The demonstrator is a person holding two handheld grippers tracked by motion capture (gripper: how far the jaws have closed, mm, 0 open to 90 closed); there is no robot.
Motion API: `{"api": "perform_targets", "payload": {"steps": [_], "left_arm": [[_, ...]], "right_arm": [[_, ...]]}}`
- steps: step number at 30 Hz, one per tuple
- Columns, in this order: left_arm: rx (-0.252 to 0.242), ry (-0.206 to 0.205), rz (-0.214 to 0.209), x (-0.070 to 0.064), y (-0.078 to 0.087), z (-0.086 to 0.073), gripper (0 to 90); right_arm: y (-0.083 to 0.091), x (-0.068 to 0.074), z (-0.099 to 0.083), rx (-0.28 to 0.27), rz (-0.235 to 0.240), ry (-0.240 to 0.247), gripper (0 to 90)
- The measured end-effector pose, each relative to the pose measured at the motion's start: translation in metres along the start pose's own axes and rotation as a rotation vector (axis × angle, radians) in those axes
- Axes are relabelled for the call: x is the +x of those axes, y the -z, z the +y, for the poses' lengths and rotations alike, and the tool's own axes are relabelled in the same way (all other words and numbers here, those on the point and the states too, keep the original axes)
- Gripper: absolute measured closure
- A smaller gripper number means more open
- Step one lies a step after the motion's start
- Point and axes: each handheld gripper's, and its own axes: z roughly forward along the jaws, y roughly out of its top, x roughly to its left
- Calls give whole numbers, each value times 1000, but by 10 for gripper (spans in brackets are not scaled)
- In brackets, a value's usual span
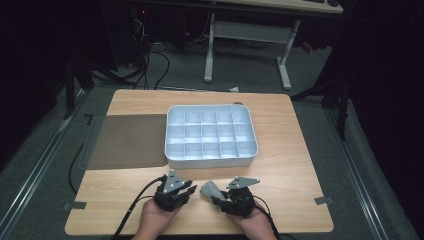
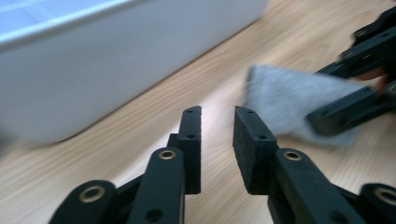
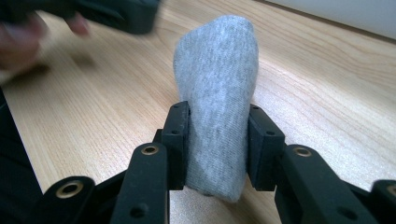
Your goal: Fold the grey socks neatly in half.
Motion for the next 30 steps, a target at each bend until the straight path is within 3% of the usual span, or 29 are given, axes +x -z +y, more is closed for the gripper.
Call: {"api": "perform_targets", "payload": {"steps": [3,6,9,12,15,23,30], "left_arm": [[-3,0,75,14,17,-10,654],[-43,51,133,26,27,-25,601],[-48,110,141,34,31,-36,567],[-38,85,162,37,32,-40,549],[-51,118,131,41,32,-41,529],[-64,112,119,41,32,-42,510],[-73,111,103,42,32,-42,490]], "right_arm": [[0,2,0,-4,-7,21,672],[0,2,0,-10,-7,30,675],[1,2,1,-7,-9,38,679],[3,3,2,2,-29,56,682],[9,1,5,9,-51,41,684],[25,-12,18,79,-140,64,691],[26,-14,21,122,-171,77,691]]}}
